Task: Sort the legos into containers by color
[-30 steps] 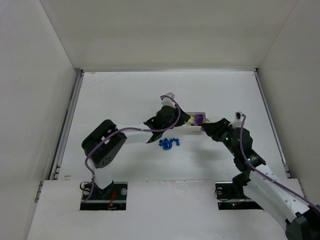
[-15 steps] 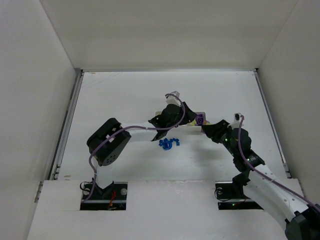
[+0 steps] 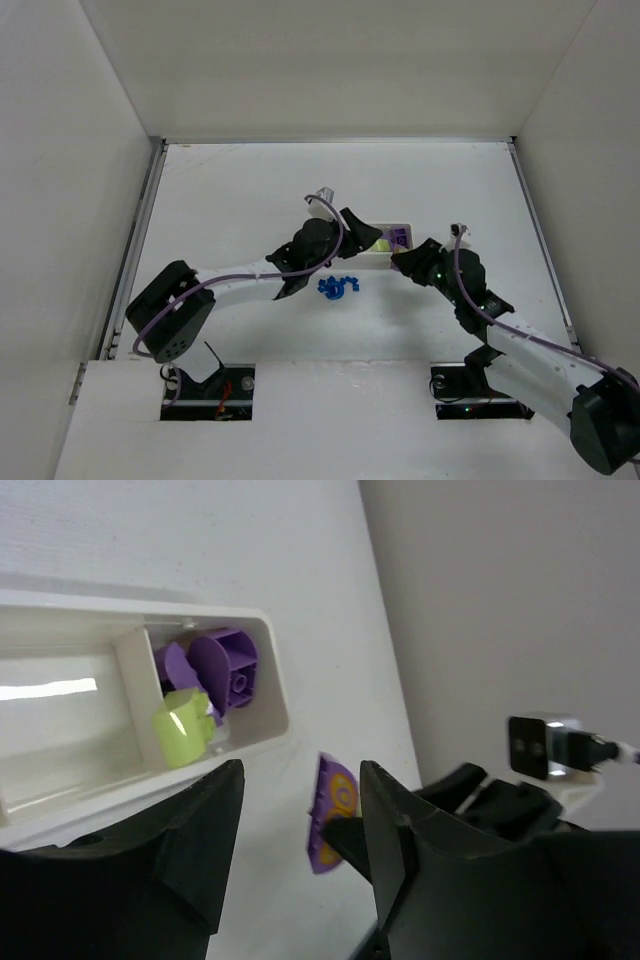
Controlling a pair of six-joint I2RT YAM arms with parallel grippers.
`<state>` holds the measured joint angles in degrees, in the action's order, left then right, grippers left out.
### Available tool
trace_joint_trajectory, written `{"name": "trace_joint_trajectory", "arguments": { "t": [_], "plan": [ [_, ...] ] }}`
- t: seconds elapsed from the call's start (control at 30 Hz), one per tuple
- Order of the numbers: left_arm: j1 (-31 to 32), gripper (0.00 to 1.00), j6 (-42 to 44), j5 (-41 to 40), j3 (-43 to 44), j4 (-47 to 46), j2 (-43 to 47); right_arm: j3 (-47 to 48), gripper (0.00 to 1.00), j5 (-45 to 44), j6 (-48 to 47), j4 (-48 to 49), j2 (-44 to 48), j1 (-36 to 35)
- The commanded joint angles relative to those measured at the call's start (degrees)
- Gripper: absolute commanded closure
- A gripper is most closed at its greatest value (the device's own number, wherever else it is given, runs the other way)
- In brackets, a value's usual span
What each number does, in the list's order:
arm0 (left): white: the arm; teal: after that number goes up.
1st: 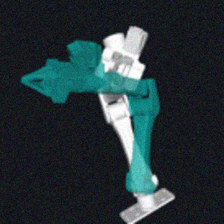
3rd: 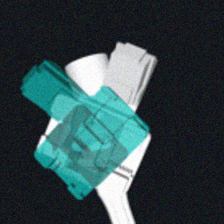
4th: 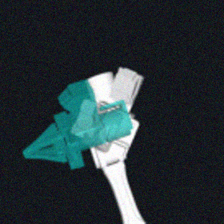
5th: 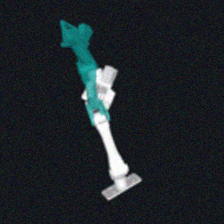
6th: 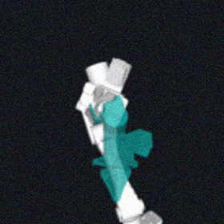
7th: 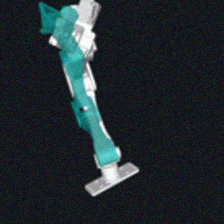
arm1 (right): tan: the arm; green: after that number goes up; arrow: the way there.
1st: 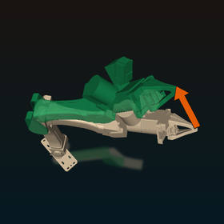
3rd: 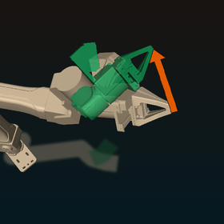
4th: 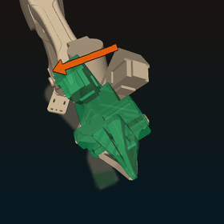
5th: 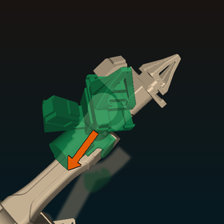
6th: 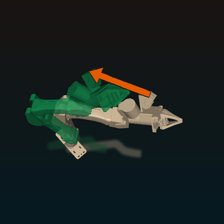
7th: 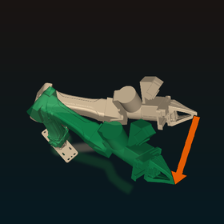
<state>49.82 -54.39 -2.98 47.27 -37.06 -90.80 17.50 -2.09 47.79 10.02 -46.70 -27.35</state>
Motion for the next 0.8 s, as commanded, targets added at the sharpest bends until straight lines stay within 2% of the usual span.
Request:
{"name": "trace_joint_trajectory", "arguments": {
  "t": [0.0,0.13,0.33,0.63,0.77],
  "plan": [
    [0.1,0.52,-4.5,3.1,-3.6,-5.0,4.5,3.8,0.7,4.3,-0.5,9.5,-3.3,-1.2],
    [-1.0,0.49,-6.3,6.9,-7.1,-8.1,6.2,4.9,0.7,10.3,0.9,14.0,-6.6,-1.7],
    [-3.8,0.45,-7.9,7.5,-13.0,-13.6,9.3,6.4,0.7,19.1,6.4,20.5,-10.3,-1.7],
    [-6.4,0.39,-11.2,9.0,-17.4,-20.5,12.3,8.9,0.69,20.7,10.0,24.8,-16.4,-5.3],
    [-6.9,0.41,-11.9,10.1,-18.5,-22.4,12.1,9.4,0.69,21.5,11.7,27.9,-17.5,-6.7]
  ]
}}
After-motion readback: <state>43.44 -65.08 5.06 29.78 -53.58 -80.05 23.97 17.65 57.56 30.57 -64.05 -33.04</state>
